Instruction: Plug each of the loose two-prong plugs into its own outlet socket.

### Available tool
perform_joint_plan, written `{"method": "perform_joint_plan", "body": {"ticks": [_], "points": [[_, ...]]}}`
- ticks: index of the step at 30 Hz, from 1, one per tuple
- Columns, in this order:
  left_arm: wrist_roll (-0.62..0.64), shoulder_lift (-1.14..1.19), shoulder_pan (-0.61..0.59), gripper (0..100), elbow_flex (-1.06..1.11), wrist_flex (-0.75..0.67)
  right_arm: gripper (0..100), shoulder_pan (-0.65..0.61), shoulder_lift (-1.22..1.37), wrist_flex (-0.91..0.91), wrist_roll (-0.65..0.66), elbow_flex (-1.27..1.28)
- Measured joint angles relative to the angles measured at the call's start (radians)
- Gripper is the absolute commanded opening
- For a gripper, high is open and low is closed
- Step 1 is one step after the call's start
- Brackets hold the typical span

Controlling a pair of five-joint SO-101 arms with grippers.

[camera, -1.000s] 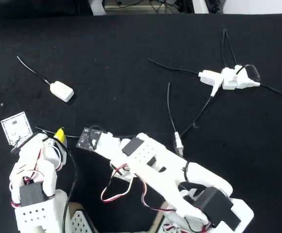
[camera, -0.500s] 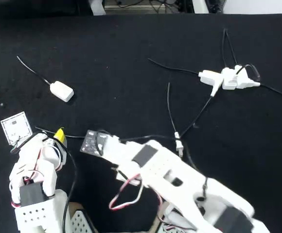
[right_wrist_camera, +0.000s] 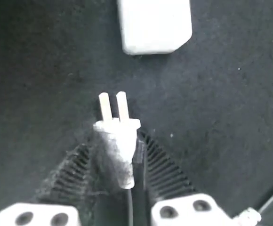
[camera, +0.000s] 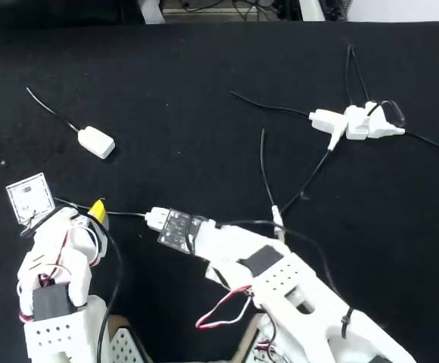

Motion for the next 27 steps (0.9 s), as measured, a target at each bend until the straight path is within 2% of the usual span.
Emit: {"method": "perform_joint_plan", "body": {"ticks": [5,9,11,23,27], "points": [[0.0,0.0,0.009,21,0.0,0.0,1.5,-0.066,0.0,0.19,-0.032,-0.081],[0.0,0.0,0.015,21,0.0,0.0,13.9,-0.153,0.0,0.264,-0.037,-0.086],[0.0,0.0,0.015,21,0.0,0.0,16.5,-0.169,0.0,0.29,-0.037,-0.086],[0.0,0.0,0.015,21,0.0,0.0,14.5,-0.166,0.0,0.391,-0.012,-0.233],[0.0,0.0,0.015,21,0.0,0.0,14.5,-0.086,0.002,0.391,0.037,-0.255]]}}
